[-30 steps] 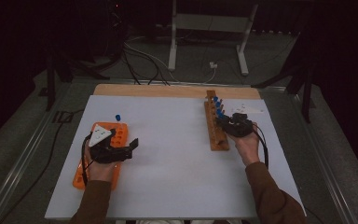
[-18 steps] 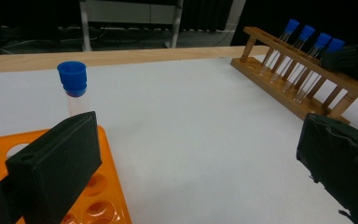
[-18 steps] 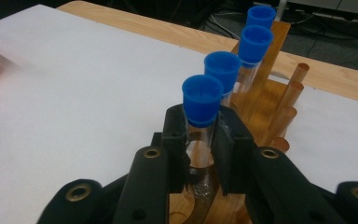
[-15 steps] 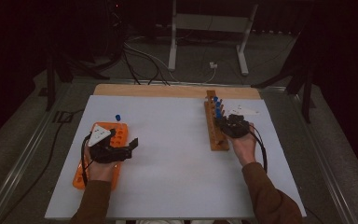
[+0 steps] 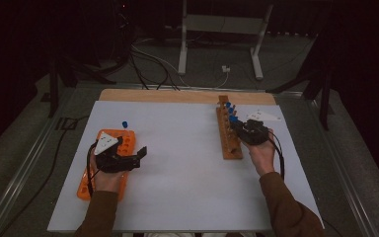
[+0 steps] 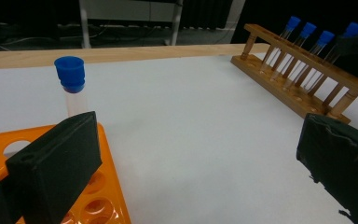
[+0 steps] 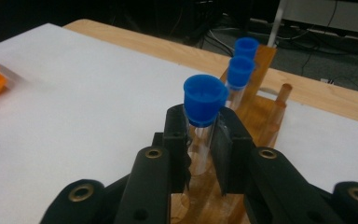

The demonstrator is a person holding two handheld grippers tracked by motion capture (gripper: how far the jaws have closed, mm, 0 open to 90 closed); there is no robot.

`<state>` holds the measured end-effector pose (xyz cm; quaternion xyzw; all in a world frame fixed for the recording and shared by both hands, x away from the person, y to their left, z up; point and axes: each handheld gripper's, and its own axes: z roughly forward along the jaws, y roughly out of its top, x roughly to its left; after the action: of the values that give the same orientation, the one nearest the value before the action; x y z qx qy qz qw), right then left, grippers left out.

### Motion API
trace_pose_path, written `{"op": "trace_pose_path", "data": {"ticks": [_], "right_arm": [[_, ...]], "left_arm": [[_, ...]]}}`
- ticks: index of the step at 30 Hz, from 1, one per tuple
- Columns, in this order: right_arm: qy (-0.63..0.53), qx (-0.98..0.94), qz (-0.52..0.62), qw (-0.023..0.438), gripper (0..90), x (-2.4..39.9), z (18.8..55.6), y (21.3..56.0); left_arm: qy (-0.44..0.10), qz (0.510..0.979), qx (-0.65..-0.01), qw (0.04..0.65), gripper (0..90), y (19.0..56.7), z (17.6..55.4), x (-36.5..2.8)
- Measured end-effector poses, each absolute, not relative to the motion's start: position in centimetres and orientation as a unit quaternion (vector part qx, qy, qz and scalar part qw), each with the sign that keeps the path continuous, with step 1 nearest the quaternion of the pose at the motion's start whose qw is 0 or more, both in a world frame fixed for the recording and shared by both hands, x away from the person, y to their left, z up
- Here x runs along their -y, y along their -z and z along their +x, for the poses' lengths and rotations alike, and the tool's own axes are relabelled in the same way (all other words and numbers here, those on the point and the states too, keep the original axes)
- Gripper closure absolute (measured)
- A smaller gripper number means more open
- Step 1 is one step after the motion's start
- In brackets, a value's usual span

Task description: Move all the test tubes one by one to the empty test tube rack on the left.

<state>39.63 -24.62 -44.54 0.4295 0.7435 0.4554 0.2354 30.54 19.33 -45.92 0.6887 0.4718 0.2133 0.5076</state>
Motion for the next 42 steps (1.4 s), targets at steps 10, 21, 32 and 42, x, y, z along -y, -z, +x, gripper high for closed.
{"op": "trace_pose_path", "data": {"ticks": [10,21,32,42], "right_arm": [[-0.471,-0.734,0.425,0.242,77.0,25.2,39.2,42.8],[-0.490,-0.725,0.414,0.250,77.0,25.8,38.6,40.4],[-0.504,-0.729,0.394,0.242,77.0,25.3,37.9,39.5],[-0.502,-0.751,0.366,0.224,76.9,22.2,37.4,39.9]], "left_arm": [[-0.212,0.691,-0.472,0.505,0.8,46.0,30.6,-19.2],[-0.214,0.690,-0.470,0.507,0.8,46.0,30.6,-19.0],[-0.224,0.689,-0.459,0.513,0.8,45.5,30.6,-18.0],[-0.228,0.699,-0.440,0.516,0.9,45.0,30.7,-16.2]]}}
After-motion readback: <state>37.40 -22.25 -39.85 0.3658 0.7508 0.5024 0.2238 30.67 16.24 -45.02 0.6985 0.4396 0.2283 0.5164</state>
